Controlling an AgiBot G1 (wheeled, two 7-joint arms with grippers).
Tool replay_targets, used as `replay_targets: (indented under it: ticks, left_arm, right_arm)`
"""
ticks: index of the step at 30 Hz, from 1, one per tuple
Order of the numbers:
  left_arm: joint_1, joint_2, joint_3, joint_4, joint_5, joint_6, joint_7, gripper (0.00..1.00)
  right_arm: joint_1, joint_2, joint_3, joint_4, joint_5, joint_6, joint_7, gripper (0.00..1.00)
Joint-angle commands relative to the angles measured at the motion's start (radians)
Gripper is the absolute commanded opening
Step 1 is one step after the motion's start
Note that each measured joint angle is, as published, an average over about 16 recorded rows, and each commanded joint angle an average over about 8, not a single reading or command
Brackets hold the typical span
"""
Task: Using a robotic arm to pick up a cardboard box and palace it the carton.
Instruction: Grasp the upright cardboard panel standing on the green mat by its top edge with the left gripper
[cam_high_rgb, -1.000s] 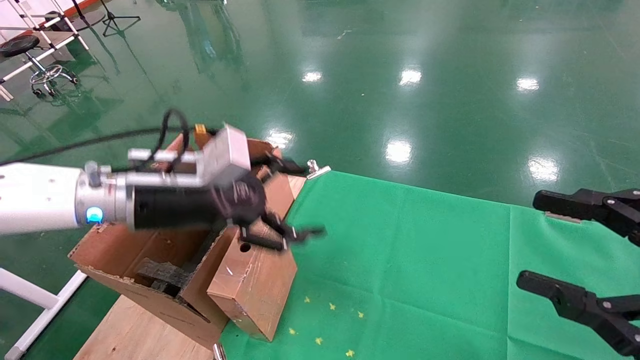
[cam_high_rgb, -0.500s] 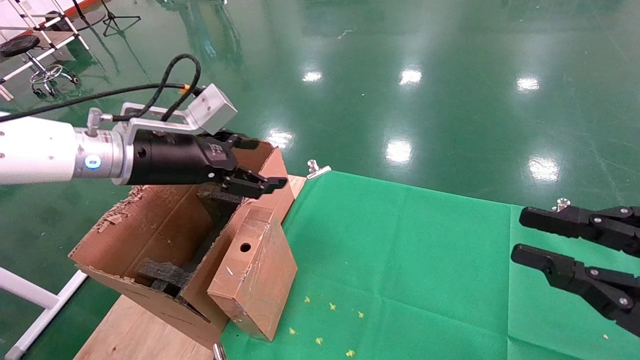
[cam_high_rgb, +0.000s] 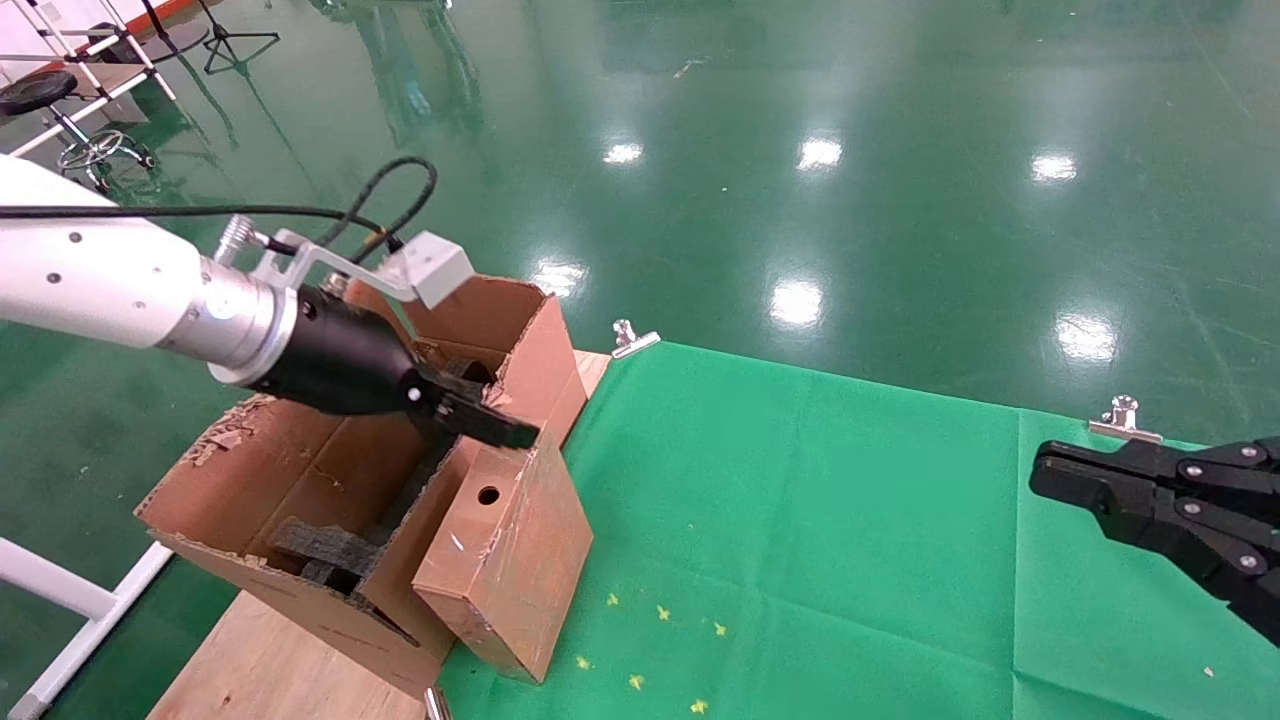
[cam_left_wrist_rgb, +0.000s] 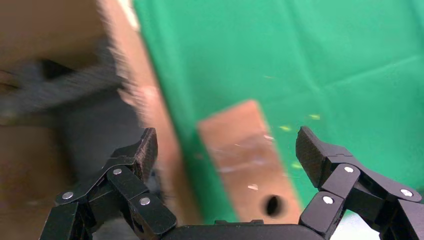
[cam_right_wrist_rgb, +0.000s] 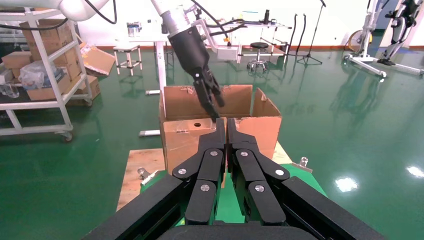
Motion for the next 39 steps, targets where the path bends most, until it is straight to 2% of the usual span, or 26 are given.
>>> replay_targets:
  ticks: [1, 9, 20, 21, 26, 28, 29, 34, 39]
  left_arm:
    - [-0.010, 0.002, 0.017, 0.005, -0.025, 0.013, -0.044, 1.00]
    - [-0.041, -0.005, 0.117, -0.001, -0.072, 0.013, -0.092, 1.00]
    - [-0.070, 0.006, 0.255, -0.008, -0.072, 0.000, -0.080, 1.00]
    - [-0.071, 0.007, 0.262, -0.008, -0.072, 0.000, -0.077, 1.00]
    - [-0.081, 0.013, 0.294, -0.004, -0.072, 0.001, -0.064, 0.98]
    - [-0.083, 0.013, 0.300, -0.002, -0.073, 0.001, -0.064, 0.76]
    - [-0.084, 0.014, 0.302, -0.001, -0.073, 0.000, -0.063, 0.63]
    - [-0.084, 0.013, 0.298, -0.001, -0.071, 0.000, -0.063, 0.02]
    - [-0.081, 0.013, 0.293, -0.003, -0.070, 0.000, -0.063, 0.00]
  right_arm:
    - [0.000, 0.000, 0.000, 0.000, 0.000, 0.000, 0.000, 0.00]
    - [0.000, 0.000, 0.000, 0.000, 0.000, 0.000, 0.000, 0.00]
    - [0.000, 0.000, 0.000, 0.000, 0.000, 0.000, 0.000, 0.00]
    - [0.000, 0.000, 0.000, 0.000, 0.000, 0.000, 0.000, 0.04]
    - [0.000, 0.000, 0.000, 0.000, 0.000, 0.000, 0.000, 0.67]
    - [0.000, 0.000, 0.000, 0.000, 0.000, 0.000, 0.000, 0.92]
    - [0.000, 0.000, 0.000, 0.000, 0.000, 0.000, 0.000, 1.00]
    - [0.000, 0.000, 0.000, 0.000, 0.000, 0.000, 0.000, 1.00]
    - [0.000, 0.000, 0.000, 0.000, 0.000, 0.000, 0.000, 1.00]
